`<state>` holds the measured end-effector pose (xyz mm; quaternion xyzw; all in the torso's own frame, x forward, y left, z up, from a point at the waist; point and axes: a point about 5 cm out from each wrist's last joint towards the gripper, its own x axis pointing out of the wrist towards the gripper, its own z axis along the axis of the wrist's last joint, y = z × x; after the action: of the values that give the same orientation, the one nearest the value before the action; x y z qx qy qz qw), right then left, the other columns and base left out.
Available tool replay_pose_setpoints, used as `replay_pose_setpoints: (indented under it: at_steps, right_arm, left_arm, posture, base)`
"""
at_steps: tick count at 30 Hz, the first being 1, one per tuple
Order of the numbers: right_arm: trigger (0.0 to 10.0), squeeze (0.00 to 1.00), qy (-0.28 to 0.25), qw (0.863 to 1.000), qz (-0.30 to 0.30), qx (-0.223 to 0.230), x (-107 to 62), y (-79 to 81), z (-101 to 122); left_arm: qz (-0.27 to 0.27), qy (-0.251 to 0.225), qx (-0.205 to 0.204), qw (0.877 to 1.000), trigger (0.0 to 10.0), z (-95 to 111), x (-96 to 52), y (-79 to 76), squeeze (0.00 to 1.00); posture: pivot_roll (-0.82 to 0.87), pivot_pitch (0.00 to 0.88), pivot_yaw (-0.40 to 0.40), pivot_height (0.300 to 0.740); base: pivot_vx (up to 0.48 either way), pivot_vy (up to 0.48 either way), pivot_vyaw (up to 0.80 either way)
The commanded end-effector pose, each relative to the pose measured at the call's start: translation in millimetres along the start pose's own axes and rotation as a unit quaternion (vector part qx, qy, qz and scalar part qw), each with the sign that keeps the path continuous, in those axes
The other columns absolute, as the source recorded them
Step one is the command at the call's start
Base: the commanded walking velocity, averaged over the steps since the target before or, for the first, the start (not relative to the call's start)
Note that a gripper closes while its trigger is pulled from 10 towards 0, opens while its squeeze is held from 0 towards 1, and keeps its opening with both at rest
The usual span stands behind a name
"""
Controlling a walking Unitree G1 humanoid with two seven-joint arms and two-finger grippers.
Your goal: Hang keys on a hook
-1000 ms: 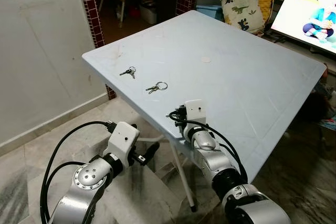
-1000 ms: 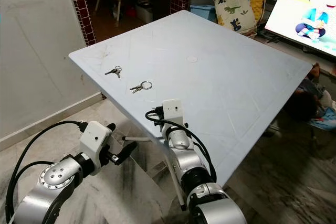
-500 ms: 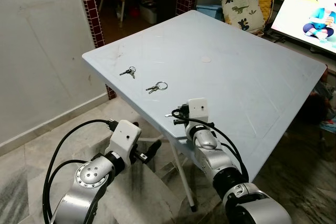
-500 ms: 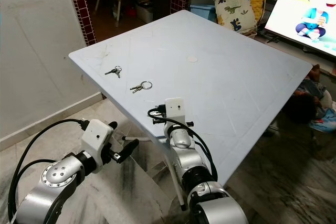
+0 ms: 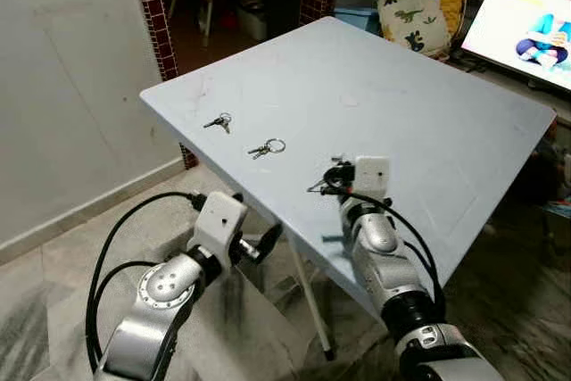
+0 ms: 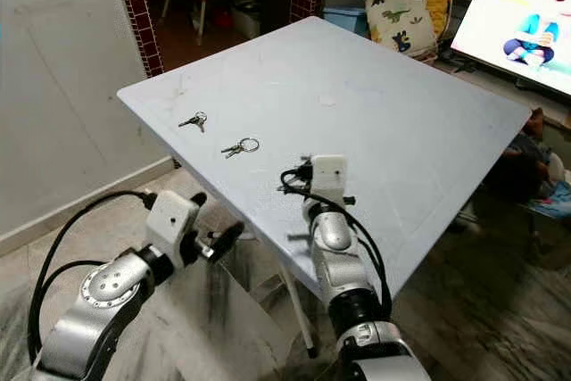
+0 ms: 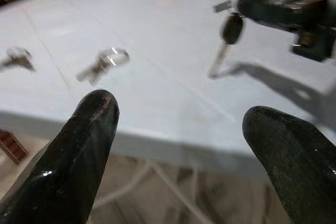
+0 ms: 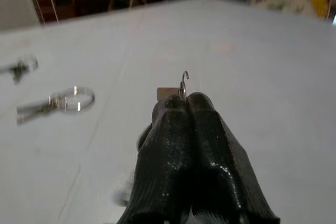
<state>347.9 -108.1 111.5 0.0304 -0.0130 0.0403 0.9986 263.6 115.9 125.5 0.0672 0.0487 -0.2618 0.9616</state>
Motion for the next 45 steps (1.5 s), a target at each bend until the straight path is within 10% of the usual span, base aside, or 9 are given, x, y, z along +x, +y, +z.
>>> replay_pose_setpoints:
  at_steps: [1, 10, 11, 12, 14, 24, 45]
  right_arm:
    - [0.0, 0.0, -0.02, 1.0, -0.01, 0.003, -0.8, -7.5, 10.5]
    - [0.0, 0.0, -0.047, 0.997, 0.005, 0.053, -12.9, -15.3, 31.7]
    - [4.0, 0.0, -0.055, 0.997, 0.02, 0.058, -17.8, -13.4, 37.8]
    - [4.0, 0.0, -0.058, 0.996, 0.025, 0.059, -19.5, -12.9, 39.7]
    - [10.0, 0.0, -0.062, 0.996, 0.034, 0.062, -28.3, -11.6, 46.1]
    - [10.0, 0.0, -0.046, 0.996, 0.052, 0.052, -62.2, -4.4, 53.9]
    - [10.0, 0.0, -0.012, 0.996, 0.068, 0.059, -66.0, 4.8, 52.6]
  left_arm:
    - [0.024, -0.002, 0.006, 1.0, 10.0, -0.4, -0.1, 8.1, 0.0]
    - [0.117, -0.023, 0.023, 0.993, 10.0, 5.8, 4.9, 29.6, 0.0]
    - [0.145, -0.022, 0.037, 0.989, 10.0, 6.6, 6.1, 34.1, 0.0]
    - [0.151, -0.022, 0.041, 0.987, 10.0, 6.8, 6.4, 35.1, 0.0]
    - [0.18, -0.016, 0.035, 0.983, 10.0, 4.9, 5.9, 38.9, 0.0]
    - [0.193, 0.002, 0.035, 0.981, 10.0, -3.2, 9.4, 32.4, 0.0]
    - [0.137, 0.006, 0.0, 0.991, 10.0, -2.1, 14.8, 21.0, 0.0]
  posture:
    - [0.14, 0.0, -0.049, 0.74]
    - [0.12, 0.0, -0.052, 0.74]
    - [0.11, 0.0, -0.052, 0.74]
    - [0.11, 0.0, -0.052, 0.74]
    - [0.11, 0.0, -0.052, 0.74]
    - [0.07, 0.0, -0.048, 0.74]
    - [0.06, 0.007, -0.041, 0.74]
  base:
    - [0.0, 0.0, 0.0]
    - [0.0, 0.0, 0.0]
    - [0.0, 0.0, 0.0]
    - [0.0, 0.0, 0.0]
    - [0.0, 0.0, 0.0]
    - [0.0, 0.0, 0.32]
    - [0.0, 0.0, 0.8]
